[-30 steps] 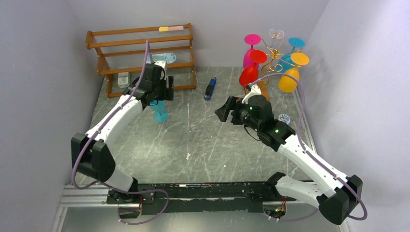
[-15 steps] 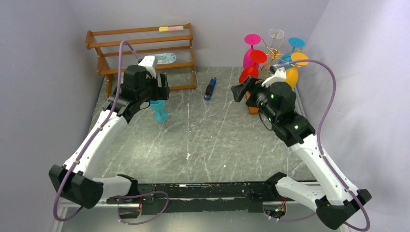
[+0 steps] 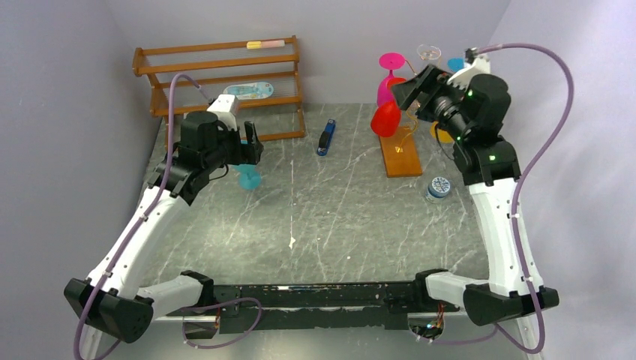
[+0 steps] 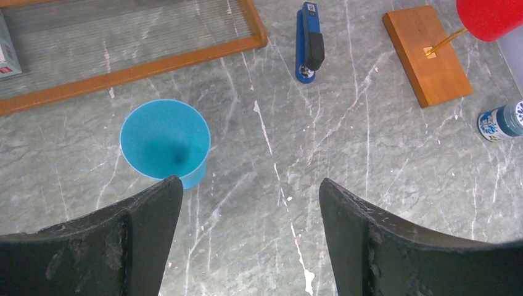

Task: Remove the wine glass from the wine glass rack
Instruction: Pick up the wine glass from the wine rack.

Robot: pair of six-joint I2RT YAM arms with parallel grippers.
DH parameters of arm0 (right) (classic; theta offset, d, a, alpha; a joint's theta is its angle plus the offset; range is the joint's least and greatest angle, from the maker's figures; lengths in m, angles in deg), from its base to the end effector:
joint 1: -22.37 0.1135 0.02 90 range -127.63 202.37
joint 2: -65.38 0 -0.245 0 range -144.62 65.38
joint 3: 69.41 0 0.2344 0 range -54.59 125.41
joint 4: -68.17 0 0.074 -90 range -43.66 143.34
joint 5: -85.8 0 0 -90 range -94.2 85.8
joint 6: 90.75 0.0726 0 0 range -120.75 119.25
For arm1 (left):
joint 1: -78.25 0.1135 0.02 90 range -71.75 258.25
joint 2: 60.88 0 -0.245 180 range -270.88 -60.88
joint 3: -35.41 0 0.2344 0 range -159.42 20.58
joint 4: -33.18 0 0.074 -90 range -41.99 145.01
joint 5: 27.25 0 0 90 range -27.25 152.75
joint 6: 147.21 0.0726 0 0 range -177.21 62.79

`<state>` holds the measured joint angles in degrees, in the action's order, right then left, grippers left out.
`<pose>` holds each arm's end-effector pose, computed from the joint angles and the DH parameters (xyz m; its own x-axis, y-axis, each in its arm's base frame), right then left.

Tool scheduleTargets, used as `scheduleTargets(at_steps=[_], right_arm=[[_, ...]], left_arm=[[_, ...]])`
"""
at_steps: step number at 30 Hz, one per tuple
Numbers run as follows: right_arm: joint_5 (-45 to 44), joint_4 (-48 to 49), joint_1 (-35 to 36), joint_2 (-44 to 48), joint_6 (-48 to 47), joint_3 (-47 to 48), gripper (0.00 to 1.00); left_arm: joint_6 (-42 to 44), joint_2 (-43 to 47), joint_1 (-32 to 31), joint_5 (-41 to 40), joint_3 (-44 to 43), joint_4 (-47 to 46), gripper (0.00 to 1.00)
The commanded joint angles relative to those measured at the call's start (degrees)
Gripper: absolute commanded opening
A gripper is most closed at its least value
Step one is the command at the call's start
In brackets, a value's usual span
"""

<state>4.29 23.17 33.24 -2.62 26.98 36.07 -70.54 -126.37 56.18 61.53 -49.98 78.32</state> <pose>0.2521 0.0593 0.4642 -0.2674 0.4173 -0.8685 -0.2325 0.8468 0.4784 0.2521 -0.1005 0.3537 -0.4670 -0.0594 -0.8823 0.2571 0.9455 -0.1997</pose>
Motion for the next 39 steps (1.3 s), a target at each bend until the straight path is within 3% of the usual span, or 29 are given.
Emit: scheduleTargets(at_steps=[1, 10, 16, 22, 39], right_arm=[[-1.14, -1.42, -4.56, -3.18, -1.41, 3.99, 0.84], [9.33, 2.95, -13.95, -9.63, 2.34, 4.87, 0.72], [10.66, 2.90, -14.74, -13.36, 1.48, 5.88, 0.69], [10.71, 2.58, -14.74, -16.53, 0.26, 7.19, 0.60], [11.62, 2.69, -14.74, -22.34, 1.15, 9.01, 0.59]], left_arm=[[-0.74, 1.41, -0.08, 3.24, 1.32, 0.01, 0.86], [-2.93, 5.43, -0.08, 9.38, 3.21, 1.33, 0.91], [-3.98, 9.86, -0.08, 9.21, 5.12, 1.60, 0.96], [-4.52, 12.67, -0.08, 9.75, 7.02, 1.49, 0.97], [-5.70, 18.60, -0.04, 10.02, 10.26, -1.77, 0.96]])
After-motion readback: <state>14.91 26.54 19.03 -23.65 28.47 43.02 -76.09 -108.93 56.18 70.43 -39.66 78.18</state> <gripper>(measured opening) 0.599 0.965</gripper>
